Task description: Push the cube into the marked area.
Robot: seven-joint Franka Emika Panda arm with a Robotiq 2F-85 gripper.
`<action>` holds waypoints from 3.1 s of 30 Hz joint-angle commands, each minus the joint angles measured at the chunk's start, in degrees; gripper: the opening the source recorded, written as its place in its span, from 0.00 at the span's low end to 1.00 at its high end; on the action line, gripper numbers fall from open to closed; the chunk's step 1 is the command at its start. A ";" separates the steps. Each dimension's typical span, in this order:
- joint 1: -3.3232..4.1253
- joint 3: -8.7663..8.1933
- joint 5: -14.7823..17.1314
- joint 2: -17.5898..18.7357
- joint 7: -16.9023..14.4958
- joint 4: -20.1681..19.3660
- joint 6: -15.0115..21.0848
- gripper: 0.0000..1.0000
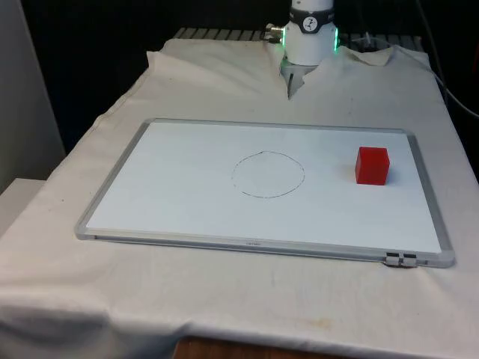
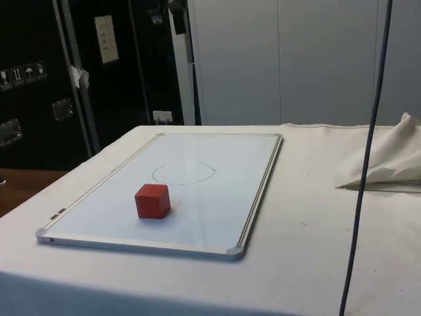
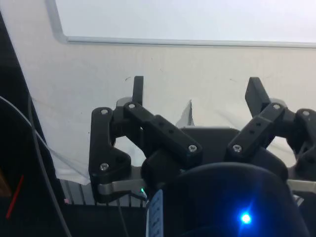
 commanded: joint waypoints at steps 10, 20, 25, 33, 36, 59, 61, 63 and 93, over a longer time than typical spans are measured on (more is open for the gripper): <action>0.00 0.00 0.00 0.00 0.00 0.00 0.00 0.55; 0.06 0.06 -0.11 0.00 0.17 -0.06 0.23 0.04; 0.29 0.63 -0.74 -0.06 0.97 -0.17 1.26 0.00; 0.34 2.58 -2.98 -0.11 3.21 -0.23 2.81 0.00; 0.34 3.78 -4.07 -0.11 4.64 -0.34 3.84 0.00; 0.40 11.69 -5.27 5.44 12.26 -1.38 10.83 0.00; 0.40 12.03 -5.16 5.73 12.49 -1.43 11.17 0.00; 0.40 12.72 -4.98 6.25 12.95 -1.55 11.92 0.00; 0.40 20.86 -0.46 14.67 17.25 -3.78 25.10 0.00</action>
